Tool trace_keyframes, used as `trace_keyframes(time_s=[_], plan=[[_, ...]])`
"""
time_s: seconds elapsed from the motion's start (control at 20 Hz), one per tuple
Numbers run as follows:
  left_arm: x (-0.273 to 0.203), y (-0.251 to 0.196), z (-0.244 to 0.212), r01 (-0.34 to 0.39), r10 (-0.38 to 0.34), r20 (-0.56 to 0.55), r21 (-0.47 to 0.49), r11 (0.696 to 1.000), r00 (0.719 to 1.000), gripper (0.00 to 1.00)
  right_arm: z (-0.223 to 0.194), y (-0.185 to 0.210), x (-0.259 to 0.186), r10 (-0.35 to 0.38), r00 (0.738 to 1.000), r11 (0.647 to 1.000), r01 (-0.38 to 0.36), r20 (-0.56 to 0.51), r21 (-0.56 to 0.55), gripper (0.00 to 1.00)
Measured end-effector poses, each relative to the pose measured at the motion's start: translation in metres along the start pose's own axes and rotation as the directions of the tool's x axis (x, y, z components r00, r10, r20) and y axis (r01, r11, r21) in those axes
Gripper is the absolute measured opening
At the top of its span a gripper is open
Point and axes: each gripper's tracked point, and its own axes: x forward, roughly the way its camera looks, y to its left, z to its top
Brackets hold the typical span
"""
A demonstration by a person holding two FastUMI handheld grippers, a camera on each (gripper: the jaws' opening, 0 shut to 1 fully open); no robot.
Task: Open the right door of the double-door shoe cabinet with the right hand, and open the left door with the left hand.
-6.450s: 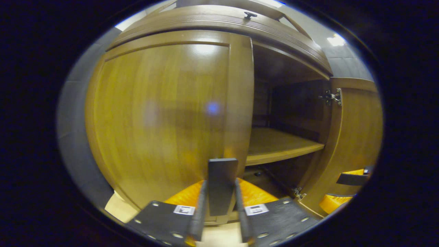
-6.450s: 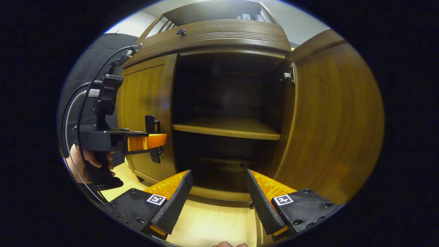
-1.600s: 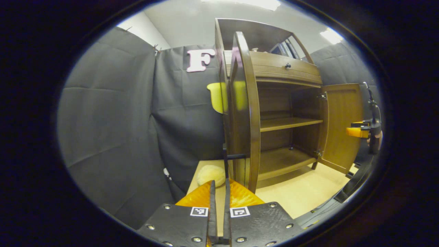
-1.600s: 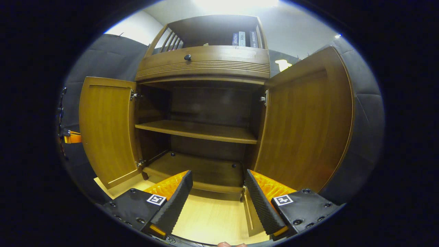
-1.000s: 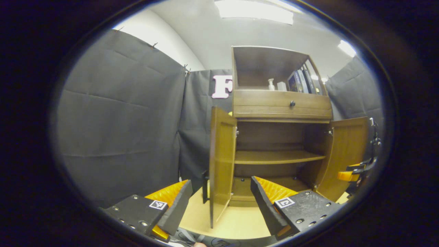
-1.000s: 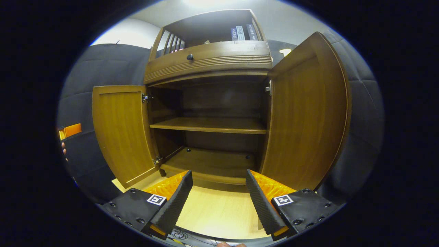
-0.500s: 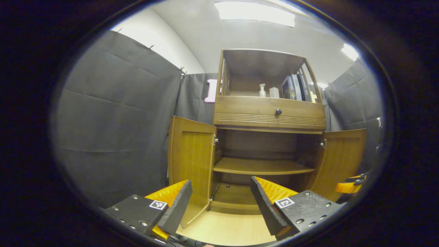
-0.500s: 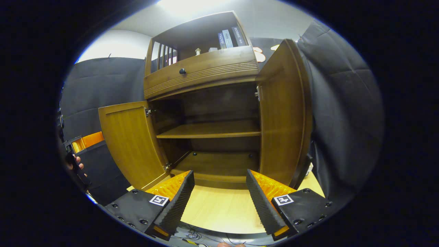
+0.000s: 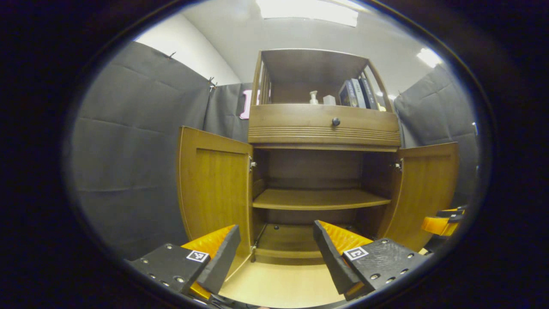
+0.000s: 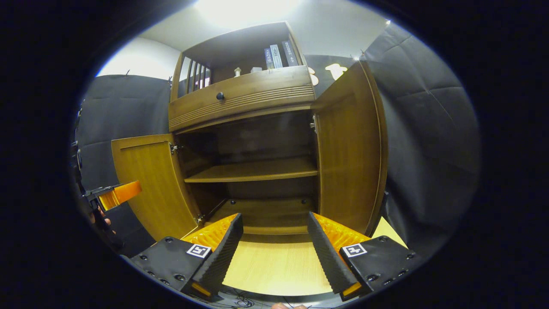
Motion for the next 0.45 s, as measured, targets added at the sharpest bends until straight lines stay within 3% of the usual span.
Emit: trace_keyframes(time_s=[0.25, 0.35, 0.45], plan=[[0.006, 0.026, -0.031, 0.015, -0.015, -0.027, 0.001, 1.000, 1.000, 1.00, -0.003, 0.014, -0.001, -0.029, 0.999, 0.999, 0.029, 0.014, -0.015, 0.92], [0.005, 0.033, -0.042, 0.017, -0.017, -0.038, 0.011, 1.000, 0.999, 1.00, -0.008, 0.020, -0.001, -0.040, 0.999, 0.999, 0.040, 0.010, -0.020, 0.99], [0.002, 0.035, -0.048, 0.030, -0.030, -0.031, 0.020, 0.999, 0.999, 1.00, -0.011, 0.022, 0.000, -0.060, 0.998, 0.998, 0.060, 0.003, -0.029, 0.92]])
